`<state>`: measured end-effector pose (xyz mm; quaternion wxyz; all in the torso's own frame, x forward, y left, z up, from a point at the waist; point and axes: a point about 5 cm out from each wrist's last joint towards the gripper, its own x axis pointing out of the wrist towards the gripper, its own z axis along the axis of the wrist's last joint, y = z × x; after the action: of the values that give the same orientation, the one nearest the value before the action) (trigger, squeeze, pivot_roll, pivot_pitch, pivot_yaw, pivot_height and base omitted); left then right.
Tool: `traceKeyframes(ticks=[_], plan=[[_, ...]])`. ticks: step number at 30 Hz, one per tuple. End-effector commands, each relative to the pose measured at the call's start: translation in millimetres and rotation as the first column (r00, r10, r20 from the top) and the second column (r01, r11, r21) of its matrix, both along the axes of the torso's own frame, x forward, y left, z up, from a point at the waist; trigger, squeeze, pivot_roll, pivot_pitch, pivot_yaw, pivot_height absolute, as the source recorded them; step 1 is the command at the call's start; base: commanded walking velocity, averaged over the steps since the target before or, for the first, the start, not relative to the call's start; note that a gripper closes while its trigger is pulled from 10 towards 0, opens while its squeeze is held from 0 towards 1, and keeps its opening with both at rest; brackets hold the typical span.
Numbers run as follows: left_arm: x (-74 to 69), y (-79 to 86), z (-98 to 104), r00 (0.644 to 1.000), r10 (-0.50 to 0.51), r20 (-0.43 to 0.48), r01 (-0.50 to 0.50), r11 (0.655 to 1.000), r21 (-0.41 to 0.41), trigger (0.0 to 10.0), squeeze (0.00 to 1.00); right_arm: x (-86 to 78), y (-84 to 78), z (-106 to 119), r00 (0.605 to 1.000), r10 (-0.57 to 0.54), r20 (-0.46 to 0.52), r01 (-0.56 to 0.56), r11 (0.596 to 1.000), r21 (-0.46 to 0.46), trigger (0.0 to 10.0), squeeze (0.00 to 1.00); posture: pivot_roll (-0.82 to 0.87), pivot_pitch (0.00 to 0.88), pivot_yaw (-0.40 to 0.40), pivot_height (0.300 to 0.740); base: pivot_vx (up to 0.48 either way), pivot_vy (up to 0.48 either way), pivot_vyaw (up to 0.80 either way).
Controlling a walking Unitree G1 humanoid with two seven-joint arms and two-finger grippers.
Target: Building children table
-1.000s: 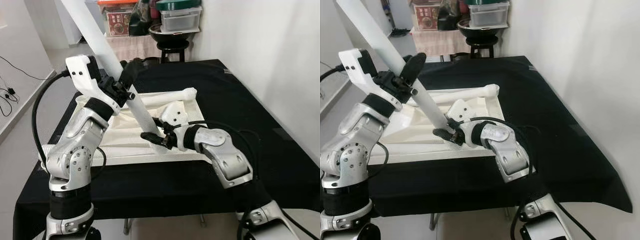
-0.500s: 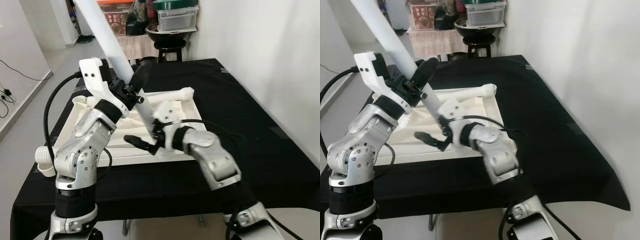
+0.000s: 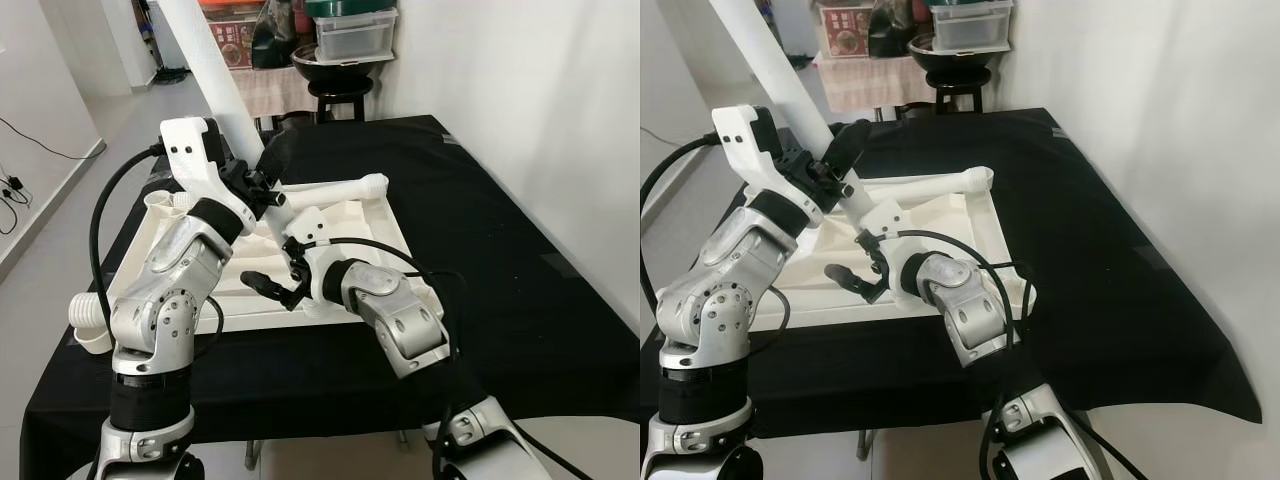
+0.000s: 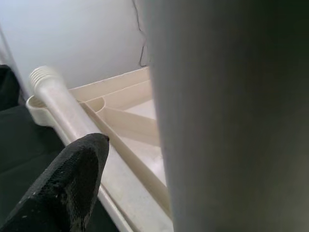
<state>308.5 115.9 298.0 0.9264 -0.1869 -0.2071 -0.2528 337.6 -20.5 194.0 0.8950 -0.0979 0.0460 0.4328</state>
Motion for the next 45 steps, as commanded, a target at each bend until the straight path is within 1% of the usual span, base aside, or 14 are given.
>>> traceKeyframes(ticks=[1,3,4,5,16,29,30,31,32,34,35,43,44,45], plan=[[-5.0,-18.0,11.3,0.994,-0.094,0.053,0.095,0.995,-0.009,0.0,0.00,-0.5,11.8,2.1,1.000,0.018,-0.002,-0.018,1.000,0.011,10.0,0.00,-0.07,0.000,0.069,0.740,0.000,0.000,0.00],[-4.8,-18.4,11.7,0.994,-0.095,0.054,0.096,0.995,-0.010,0.0,0.00,0.7,11.4,2.5,1.000,0.011,0.001,-0.011,1.000,0.013,10.0,0.00,-0.07,0.000,0.070,0.740,0.000,0.000,0.00],[-4.6,-19.0,12.6,0.994,-0.097,0.056,0.098,0.995,-0.013,0.0,0.00,1.7,10.9,2.8,1.000,0.003,0.009,-0.003,1.000,0.013,3.6,0.00,-0.07,0.000,0.069,0.740,0.000,0.000,0.00],[-4.5,-19.5,13.6,0.993,-0.099,0.058,0.100,0.995,-0.016,0.0,0.00,2.4,10.5,3.3,1.000,-0.001,0.026,0.001,1.000,0.012,0.0,0.00,-0.07,0.000,0.070,0.740,0.000,0.000,0.00],[-4.5,-22.6,16.6,0.992,-0.110,0.066,0.113,0.993,-0.034,0.0,0.00,6.6,8.4,6.9,0.995,-0.021,0.096,0.022,1.000,-0.005,0.0,0.00,-0.07,0.000,0.068,0.740,0.000,0.000,0.00],[-2.1,-23.1,17.0,0.992,-0.103,0.073,0.107,0.993,-0.041,0.0,0.00,9.2,6.4,7.9,0.992,-0.025,0.124,0.026,1.000,-0.003,0.0,0.00,-0.08,0.000,0.070,0.740,0.000,0.000,0.00],[-1.7,-22.2,16.6,0.992,-0.098,0.074,0.102,0.994,-0.042,0.0,1.00,9.3,6.3,7.6,0.992,-0.026,0.125,0.027,1.000,-0.003,0.0,0.00,-0.08,0.000,0.070,0.740,0.000,0.000,0.00],[-1.6,-21.5,16.2,0.992,-0.097,0.074,0.101,0.994,-0.045,1.1,1.00,9.3,6.2,7.4,0.992,-0.027,0.126,0.027,1.000,-0.002,0.0,0.00,-0.08,0.000,0.069,0.740,0.000,0.000,0.00],[-1.3,-20.2,16.0,0.993,-0.090,0.072,0.094,0.994,-0.051,8.7,1.00,9.6,5.8,7.5,0.991,-0.030,0.128,0.030,1.000,0.000,0.0,0.00,-0.08,0.000,0.069,0.740,0.000,0.000,0.00],[-1.1,-19.2,15.9,0.994,-0.085,0.070,0.089,0.995,-0.056,8.7,1.00,9.8,5.4,7.6,0.991,-0.032,0.129,0.032,0.999,0.001,0.0,0.00,-0.08,0.000,0.069,0.740,0.000,0.000,0.00],[-0.7,-17.6,16.0,0.995,-0.075,0.069,0.079,0.995,-0.058,10.0,1.00,10.3,4.7,7.9,0.991,-0.035,0.130,0.035,0.999,0.004,0.0,0.00,-0.08,0.000,0.069,0.740,0.000,0.000,0.00],[0.2,-6.8,17.6,0.996,-0.049,0.071,0.054,0.996,-0.074,10.0,1.00,14.9,-1.8,9.7,0.988,-0.068,0.136,0.066,0.998,0.019,0.0,0.00,-0.08,0.000,0.067,0.740,0.000,0.000,0.00],[0.2,0.6,19.6,0.996,-0.031,0.079,0.037,0.997,-0.072,10.0,1.00,18.4,-7.8,10.9,0.986,-0.093,0.140,0.090,0.996,0.025,0.0,0.00,-0.08,0.000,0.065,0.740,0.000,0.000,0.00],[0.2,0.6,19.6,0.996,-0.031,0.079,0.037,0.997,-0.072,10.0,1.00,18.4,-7.8,10.9,0.986,-0.093,0.140,0.090,0.996,0.025,0.0,0.00,-0.08,0.000,0.065,0.740,0.000,0.000,0.00]])
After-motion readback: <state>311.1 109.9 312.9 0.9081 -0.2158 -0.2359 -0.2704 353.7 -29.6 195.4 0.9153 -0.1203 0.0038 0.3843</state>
